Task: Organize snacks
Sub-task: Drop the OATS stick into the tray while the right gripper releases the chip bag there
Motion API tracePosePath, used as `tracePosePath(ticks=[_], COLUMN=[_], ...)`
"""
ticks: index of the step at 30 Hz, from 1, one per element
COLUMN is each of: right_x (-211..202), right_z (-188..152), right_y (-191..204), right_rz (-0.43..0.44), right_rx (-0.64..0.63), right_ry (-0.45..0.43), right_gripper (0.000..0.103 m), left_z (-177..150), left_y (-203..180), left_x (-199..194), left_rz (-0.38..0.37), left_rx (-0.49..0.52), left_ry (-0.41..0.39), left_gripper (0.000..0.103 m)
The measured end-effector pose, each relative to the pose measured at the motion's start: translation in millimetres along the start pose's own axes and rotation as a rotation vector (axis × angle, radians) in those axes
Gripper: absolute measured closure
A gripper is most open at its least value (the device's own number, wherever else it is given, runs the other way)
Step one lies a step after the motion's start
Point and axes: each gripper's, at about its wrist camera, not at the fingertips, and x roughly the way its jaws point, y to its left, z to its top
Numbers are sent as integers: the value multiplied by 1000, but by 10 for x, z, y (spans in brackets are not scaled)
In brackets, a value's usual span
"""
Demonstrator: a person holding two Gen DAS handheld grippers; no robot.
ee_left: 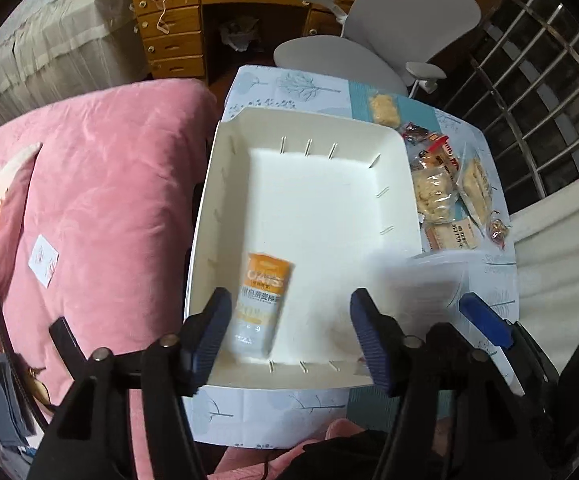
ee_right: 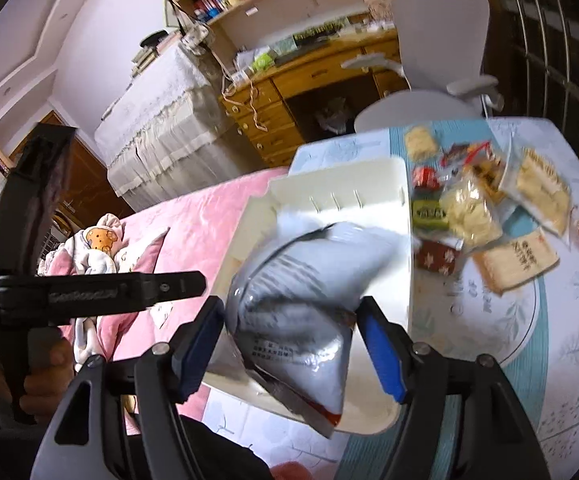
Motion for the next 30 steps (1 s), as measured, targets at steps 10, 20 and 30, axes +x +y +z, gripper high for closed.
tracePosePath(ticks=[10, 20, 30], right_x=[-112, -390, -905], right_z=[-53, -249, -388], right_y=[-224, -580, -967], right_rz=[-92, -235, -378], right_rx=[54, 140, 88], right_ry=[-5, 28, 13], right_gripper=[25, 24, 24], left_z=[-92, -211, -143], left_y=[-281, -794, -1590], left_x=[-77, -134, 20], left_rz=[-28, -114, -138], left_rx=[101, 240, 465], left_ry=[-35, -92, -29], left_gripper=[27, 27, 27])
